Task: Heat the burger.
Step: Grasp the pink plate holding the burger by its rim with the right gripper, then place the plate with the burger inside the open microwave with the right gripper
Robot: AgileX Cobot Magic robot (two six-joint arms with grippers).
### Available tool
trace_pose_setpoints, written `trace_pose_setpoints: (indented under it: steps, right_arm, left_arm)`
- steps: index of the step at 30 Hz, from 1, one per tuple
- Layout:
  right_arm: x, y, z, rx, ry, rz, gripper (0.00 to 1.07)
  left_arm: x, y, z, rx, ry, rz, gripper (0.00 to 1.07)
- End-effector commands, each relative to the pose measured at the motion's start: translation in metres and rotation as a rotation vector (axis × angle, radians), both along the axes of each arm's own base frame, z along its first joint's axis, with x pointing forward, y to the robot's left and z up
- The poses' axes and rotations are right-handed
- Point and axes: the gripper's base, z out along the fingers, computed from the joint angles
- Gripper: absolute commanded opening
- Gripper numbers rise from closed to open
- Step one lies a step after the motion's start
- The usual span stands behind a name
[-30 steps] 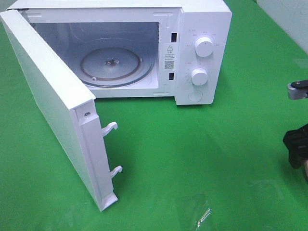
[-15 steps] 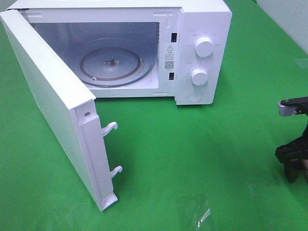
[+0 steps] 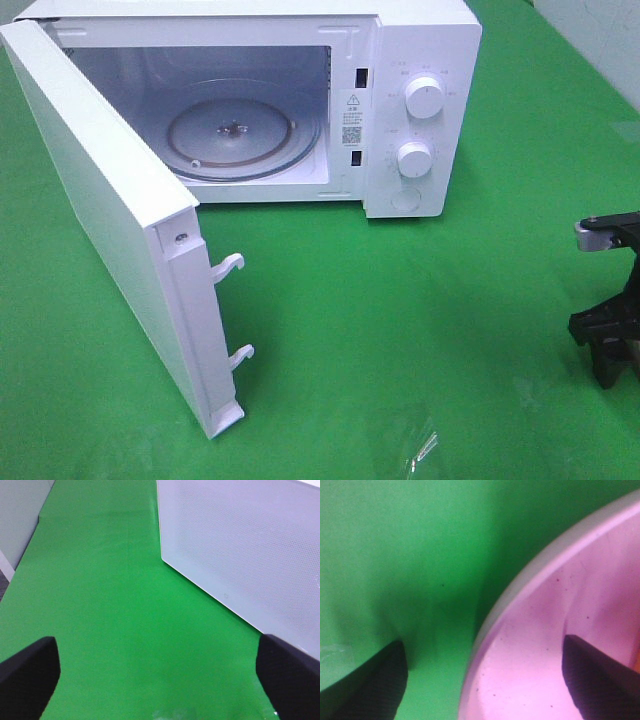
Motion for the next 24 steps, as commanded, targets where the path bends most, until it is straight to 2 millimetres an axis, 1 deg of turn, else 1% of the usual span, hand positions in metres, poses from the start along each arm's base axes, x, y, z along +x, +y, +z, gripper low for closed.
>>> trace_pose_setpoints:
  steps: [1,2,3,4,5,6,7,8,9,10,11,12,13,14,15,16,24]
  right_arm:
    - [-0.0017,-0.0012,-0.0039,-0.004,0.017,-0.008,0.75]
    - [-0.0019,-0.0009,-0.0052,-0.001,0.022,-0.017,0.70]
    - [-0.0019,-0.0009,-0.0052,-0.001,0.022,-0.017,0.70]
    - [-0.0022,-0.0003,-0.0053,0.005,0.023,-0.029,0.66]
    - [-0.0022,-0.0003,-0.0053,0.005,0.023,-0.029,0.66]
    - [-0.0024,-0.0001,-0.0054,0.008,0.024,-0.035,0.63]
    - [-0.0024,-0.0001,-0.0054,0.008,0.024,-0.035,0.63]
    - [-0.0030,-0.0003,-0.0053,0.006,0.030,-0.045,0.54]
    - [-0.0030,-0.0003,-0.0053,0.006,0.030,-0.045,0.54]
    - [-0.0035,-0.0004,-0.0053,0.004,0.034,-0.055,0.34]
    - [-0.0035,-0.0004,-0.0053,0.004,0.034,-0.055,0.34]
    - [-0.0039,-0.0005,-0.0053,0.003,0.037,-0.063,0.20]
    - [-0.0039,-0.0005,-0.0053,0.003,0.037,-0.063,0.20]
    - [-0.0040,-0.0005,-0.0053,0.003,0.038,-0.067,0.07]
    - [-0.0040,-0.0005,-0.0053,0.003,0.038,-0.067,0.07]
    - [-0.0038,-0.0003,-0.0048,0.005,0.033,-0.068,0.00]
    - [-0.0034,0.0007,0.0009,0.006,0.011,-0.067,0.00]
  left_arm:
    - [-0.0026,-0.0005,-0.0005,-0.008,-0.022,0.000,1.00]
    - [-0.0026,-0.0005,-0.0005,-0.008,-0.022,0.000,1.00]
    - [-0.0026,-0.0005,-0.0005,-0.008,-0.022,0.000,1.00]
    - [-0.0026,-0.0005,-0.0005,-0.008,-0.022,0.000,1.00]
    - [-0.0026,-0.0005,-0.0005,-0.008,-0.022,0.000,1.00]
    - [-0.0026,-0.0005,-0.0005,-0.008,-0.022,0.000,1.00]
    - [-0.0026,-0.0005,-0.0005,-0.008,-0.022,0.000,1.00]
    - [-0.0026,-0.0005,-0.0005,-0.008,-0.022,0.000,1.00]
    - [-0.0026,-0.0005,-0.0005,-0.008,-0.022,0.000,1.00]
    - [-0.0026,-0.0005,-0.0005,-0.008,-0.022,0.000,1.00]
    - [-0.0026,-0.0005,-0.0005,-0.008,-0.022,0.000,1.00]
    - [-0.0026,-0.0005,-0.0005,-0.008,-0.022,0.000,1.00]
    - [-0.0026,-0.0005,-0.0005,-0.008,-0.022,0.000,1.00]
    - [-0.0026,-0.0005,-0.0005,-0.008,-0.022,0.000,1.00]
    - [-0.0026,-0.0005,-0.0005,-0.008,-0.022,0.000,1.00]
    - [-0.0026,-0.0005,-0.0005,-0.008,-0.022,0.000,1.00]
    - [-0.0026,-0.0005,-0.0005,-0.008,-0.022,0.000,1.00]
